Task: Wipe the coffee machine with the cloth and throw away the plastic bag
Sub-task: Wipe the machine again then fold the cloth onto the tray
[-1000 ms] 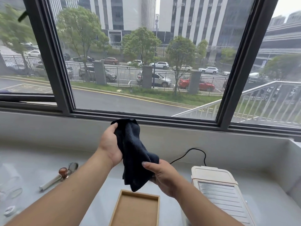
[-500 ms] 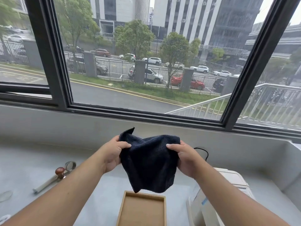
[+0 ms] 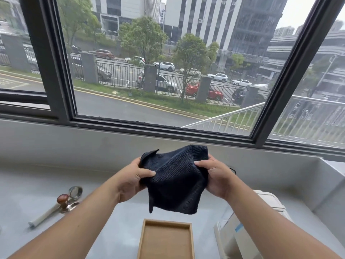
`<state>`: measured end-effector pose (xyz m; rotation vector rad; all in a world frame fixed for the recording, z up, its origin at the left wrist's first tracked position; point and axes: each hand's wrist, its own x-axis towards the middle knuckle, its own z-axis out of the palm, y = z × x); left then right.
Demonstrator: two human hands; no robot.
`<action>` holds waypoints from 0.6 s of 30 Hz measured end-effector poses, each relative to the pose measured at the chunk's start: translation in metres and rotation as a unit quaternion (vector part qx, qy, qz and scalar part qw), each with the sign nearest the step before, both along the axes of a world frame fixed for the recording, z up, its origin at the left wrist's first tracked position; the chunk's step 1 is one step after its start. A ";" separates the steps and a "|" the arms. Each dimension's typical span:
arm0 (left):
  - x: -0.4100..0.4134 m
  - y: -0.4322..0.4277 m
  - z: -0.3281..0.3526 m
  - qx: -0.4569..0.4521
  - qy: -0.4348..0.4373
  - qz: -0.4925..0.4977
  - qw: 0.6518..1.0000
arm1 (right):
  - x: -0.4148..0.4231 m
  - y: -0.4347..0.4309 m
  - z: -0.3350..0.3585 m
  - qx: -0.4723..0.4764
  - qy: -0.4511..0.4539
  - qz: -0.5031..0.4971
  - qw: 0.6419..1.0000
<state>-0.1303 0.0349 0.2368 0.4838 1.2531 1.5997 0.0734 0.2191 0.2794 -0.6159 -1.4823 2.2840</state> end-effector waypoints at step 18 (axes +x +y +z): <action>-0.017 0.006 -0.019 -0.216 0.165 0.062 0.960 | 0.015 0.049 -0.051 0.130 -0.207 -0.103 0.964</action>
